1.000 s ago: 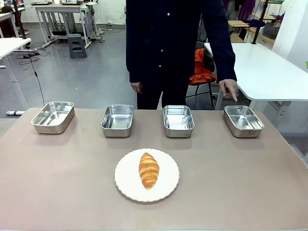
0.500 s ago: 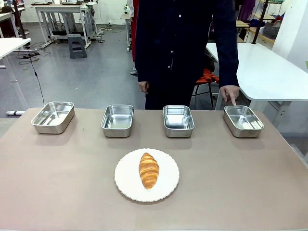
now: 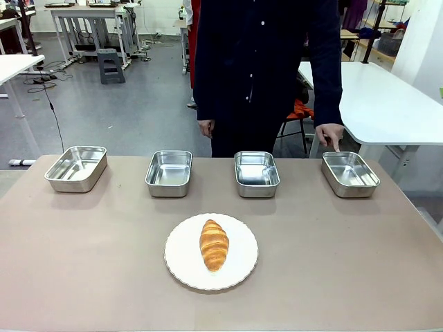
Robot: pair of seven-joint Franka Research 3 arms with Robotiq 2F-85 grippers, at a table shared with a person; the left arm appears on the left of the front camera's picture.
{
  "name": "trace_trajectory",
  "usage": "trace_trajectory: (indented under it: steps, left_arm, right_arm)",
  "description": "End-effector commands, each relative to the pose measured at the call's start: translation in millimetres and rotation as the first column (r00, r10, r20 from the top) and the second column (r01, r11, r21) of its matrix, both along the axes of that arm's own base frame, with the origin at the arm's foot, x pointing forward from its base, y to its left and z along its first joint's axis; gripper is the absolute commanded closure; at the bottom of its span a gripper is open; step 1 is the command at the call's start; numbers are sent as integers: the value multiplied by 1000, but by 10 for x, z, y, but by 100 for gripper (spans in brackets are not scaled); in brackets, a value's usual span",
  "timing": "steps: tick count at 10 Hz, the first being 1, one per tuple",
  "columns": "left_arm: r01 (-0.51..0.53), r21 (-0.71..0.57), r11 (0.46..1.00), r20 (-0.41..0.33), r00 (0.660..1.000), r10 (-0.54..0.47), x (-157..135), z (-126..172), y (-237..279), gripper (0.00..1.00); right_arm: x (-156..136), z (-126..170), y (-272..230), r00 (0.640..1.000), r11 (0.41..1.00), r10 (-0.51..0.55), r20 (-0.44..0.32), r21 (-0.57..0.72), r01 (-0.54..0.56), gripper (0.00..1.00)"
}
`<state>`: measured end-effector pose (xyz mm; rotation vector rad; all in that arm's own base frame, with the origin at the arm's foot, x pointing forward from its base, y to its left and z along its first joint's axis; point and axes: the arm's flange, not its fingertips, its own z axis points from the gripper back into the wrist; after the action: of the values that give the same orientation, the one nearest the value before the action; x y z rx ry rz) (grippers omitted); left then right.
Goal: Place the bread in the container.
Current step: Place the Butter Roll into the Airtight Container indicated by the human.
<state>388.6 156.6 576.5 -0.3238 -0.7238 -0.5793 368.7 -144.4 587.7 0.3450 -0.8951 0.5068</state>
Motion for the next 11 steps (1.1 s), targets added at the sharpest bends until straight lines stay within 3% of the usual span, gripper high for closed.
trace_trajectory:
  steps: [1, 2, 4, 7, 9, 11]
  left_arm:
    - [-8, -2, 1000, 0, 1000, 8, -2, 14, 1, 0]
    - [-8, -2, 1000, 0, 1000, 8, -2, 14, 1, 0]
    - [-8, -2, 1000, 0, 1000, 8, -2, 14, 1, 0]
    - [-8, -2, 1000, 0, 1000, 8, -2, 14, 1, 0]
    - [-8, -2, 1000, 0, 1000, 8, -2, 14, 1, 0]
    - [-8, -2, 1000, 0, 1000, 8, -2, 14, 1, 0]
  right_arm:
    - [3, 2, -3, 1000, 1000, 3, 6, 4, -3, 0]
    - [0, 0, 0, 1000, 1000, 0, 0, 0, 0, 0]
    - [10, 324, 289, 998, 999, -29, -51, 44, 31, 0]
    - [3, 662, 1232, 984, 993, -111, -142, -64, 102, 0]
    - [-68, 519, 2125, 946, 977, -180, -270, -164, 139, 0]
    - [-310, 396, 2854, 925, 966, -177, -335, -239, 98, 0]
